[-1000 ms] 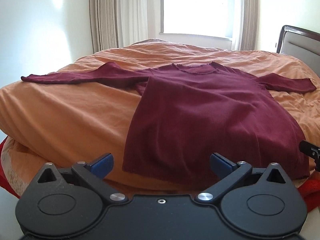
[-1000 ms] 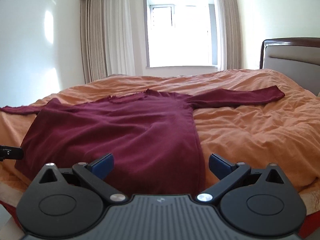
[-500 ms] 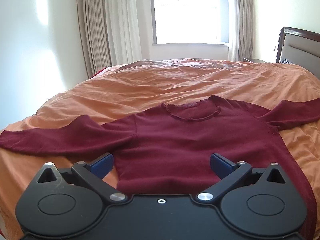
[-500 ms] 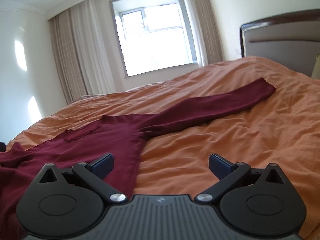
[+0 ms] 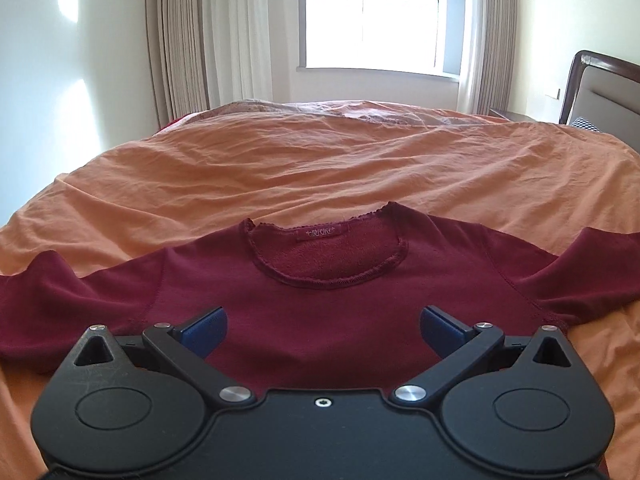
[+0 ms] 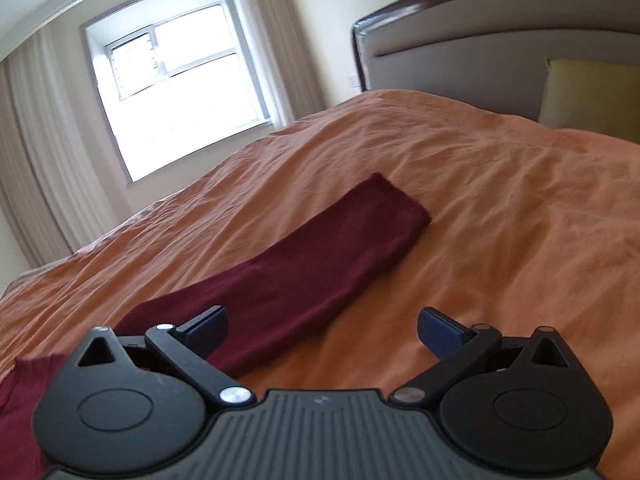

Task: Fold small clothes
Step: 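Move the right gripper to the sweater's sleeve cuff and close on it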

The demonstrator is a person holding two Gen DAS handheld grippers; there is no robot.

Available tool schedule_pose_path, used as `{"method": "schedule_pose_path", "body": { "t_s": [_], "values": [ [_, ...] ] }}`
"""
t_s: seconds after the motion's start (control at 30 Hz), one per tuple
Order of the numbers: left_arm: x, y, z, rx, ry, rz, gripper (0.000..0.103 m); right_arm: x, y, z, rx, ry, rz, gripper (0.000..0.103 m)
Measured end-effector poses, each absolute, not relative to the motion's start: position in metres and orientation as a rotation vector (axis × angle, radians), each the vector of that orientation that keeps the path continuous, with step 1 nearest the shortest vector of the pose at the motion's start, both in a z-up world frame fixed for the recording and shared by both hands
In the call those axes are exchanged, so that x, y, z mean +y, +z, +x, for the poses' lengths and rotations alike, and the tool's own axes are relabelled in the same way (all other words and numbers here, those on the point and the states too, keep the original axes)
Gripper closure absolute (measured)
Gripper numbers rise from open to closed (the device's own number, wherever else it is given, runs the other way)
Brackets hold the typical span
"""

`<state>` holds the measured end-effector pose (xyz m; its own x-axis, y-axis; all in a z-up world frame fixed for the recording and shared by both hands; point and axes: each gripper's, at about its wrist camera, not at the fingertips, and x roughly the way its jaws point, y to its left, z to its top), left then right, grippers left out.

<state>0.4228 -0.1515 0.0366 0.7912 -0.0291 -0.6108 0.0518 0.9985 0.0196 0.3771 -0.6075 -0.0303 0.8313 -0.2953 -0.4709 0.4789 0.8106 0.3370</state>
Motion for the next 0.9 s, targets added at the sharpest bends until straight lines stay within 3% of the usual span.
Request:
{"method": "schedule_pose_path", "body": {
  "t_s": [0.2,0.3,0.43,0.53,0.9],
  "values": [
    [-0.163,0.009,0.437,0.717,-0.041,0.063,0.001,-0.657,-0.047,0.396,0.342,-0.512,0.607,0.018],
    [-0.165,0.002,0.44,0.732,-0.042,0.064,0.001,-0.666,-0.053,0.401,0.312,-0.565,0.626,0.035],
    [-0.169,-0.006,0.442,0.753,-0.044,0.083,0.001,-0.675,-0.058,0.408,0.29,-0.625,0.656,0.084],
    [-0.171,-0.008,0.441,0.761,-0.052,0.085,0.001,-0.681,-0.059,0.407,0.276,-0.604,0.703,0.095],
    [-0.169,-0.004,0.439,0.755,-0.096,0.068,0.001,-0.675,-0.035,0.347,0.321,-0.652,0.669,0.098]
  ]
}}
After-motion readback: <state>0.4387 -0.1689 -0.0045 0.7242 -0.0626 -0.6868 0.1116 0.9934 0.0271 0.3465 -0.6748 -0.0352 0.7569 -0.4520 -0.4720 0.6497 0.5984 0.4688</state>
